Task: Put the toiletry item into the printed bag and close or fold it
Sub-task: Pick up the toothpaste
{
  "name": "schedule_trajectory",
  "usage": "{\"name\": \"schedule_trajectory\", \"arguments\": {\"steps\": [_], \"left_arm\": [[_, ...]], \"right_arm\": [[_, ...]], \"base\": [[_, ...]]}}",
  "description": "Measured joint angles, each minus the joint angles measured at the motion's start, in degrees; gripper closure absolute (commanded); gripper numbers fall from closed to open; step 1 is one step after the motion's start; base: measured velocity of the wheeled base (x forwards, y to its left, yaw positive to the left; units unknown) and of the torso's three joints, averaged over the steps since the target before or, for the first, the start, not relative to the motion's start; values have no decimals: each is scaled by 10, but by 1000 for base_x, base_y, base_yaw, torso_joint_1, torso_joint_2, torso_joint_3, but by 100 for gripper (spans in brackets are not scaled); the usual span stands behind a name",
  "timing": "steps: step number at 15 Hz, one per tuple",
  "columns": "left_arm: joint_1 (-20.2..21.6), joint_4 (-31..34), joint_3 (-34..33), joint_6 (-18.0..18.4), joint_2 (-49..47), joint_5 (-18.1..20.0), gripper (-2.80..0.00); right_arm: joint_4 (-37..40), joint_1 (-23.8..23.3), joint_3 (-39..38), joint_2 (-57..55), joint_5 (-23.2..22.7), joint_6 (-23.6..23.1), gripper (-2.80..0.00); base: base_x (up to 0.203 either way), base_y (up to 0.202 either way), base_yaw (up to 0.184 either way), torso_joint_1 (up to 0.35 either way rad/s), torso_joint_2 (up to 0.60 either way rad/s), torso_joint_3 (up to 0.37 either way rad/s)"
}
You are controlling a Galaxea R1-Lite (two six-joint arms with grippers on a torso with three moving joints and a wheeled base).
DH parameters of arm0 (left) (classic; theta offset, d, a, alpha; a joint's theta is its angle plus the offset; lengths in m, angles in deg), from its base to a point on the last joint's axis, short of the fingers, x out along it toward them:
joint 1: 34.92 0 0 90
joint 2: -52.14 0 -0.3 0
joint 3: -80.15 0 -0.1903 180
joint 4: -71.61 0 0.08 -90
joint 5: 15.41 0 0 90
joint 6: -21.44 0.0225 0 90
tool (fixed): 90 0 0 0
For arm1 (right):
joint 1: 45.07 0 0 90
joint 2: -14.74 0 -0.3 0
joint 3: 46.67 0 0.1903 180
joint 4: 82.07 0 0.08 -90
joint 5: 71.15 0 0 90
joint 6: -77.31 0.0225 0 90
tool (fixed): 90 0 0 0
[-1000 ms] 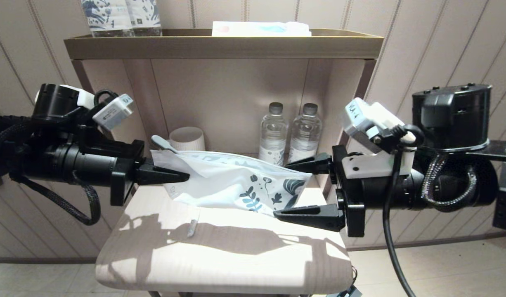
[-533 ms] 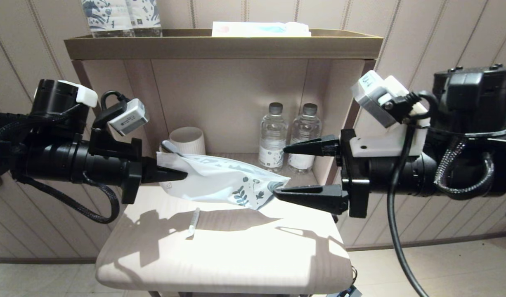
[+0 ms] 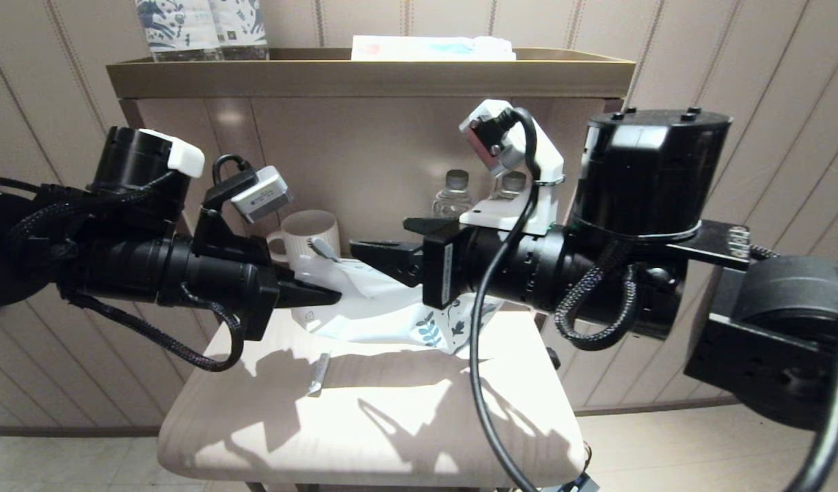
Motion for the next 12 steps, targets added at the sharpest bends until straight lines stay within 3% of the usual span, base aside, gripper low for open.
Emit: {"name": "schedule_trajectory", "arguments": {"steps": [3, 12], "left_arm": [[-17, -1, -1, -1, -8, -3, 0], [-22, -2, -1, 0, -20, -3, 0]], "right_arm": [[-3, 22, 20, -22, 38, 33, 0], [-9, 57, 13, -24, 42, 34, 0]], "base": [[0, 0, 0, 0, 0, 0], [0, 0, 0, 0, 0, 0]]}}
